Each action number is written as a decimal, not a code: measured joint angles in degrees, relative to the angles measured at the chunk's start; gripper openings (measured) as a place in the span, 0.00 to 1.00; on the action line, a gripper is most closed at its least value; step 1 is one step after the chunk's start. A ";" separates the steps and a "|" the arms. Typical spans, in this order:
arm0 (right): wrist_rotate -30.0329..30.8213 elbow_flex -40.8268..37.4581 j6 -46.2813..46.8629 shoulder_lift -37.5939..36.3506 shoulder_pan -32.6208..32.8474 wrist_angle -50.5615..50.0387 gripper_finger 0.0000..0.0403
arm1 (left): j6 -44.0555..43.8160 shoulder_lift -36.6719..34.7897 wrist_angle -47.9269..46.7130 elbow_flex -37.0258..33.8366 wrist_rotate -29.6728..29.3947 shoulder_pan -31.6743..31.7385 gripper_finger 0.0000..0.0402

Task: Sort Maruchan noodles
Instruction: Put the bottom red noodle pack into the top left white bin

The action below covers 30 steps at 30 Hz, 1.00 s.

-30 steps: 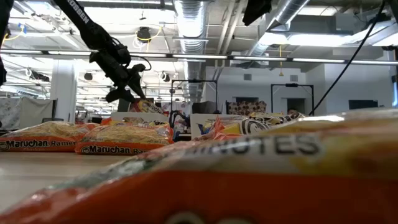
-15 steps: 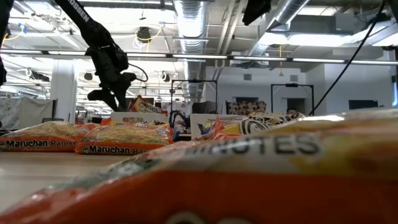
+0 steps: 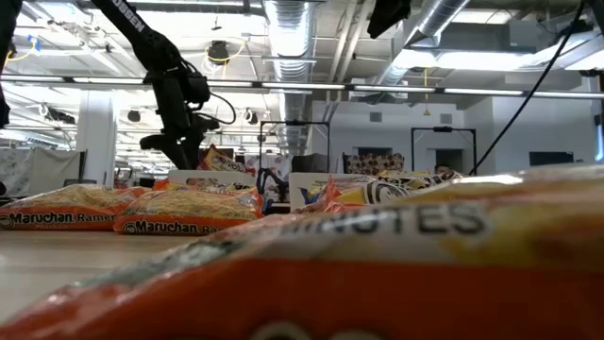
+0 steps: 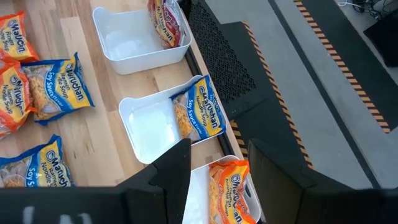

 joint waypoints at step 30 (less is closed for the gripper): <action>-0.11 0.00 0.06 0.00 0.02 -0.01 0.46 | -2.31 5.50 4.48 -0.03 -2.03 -2.02 0.17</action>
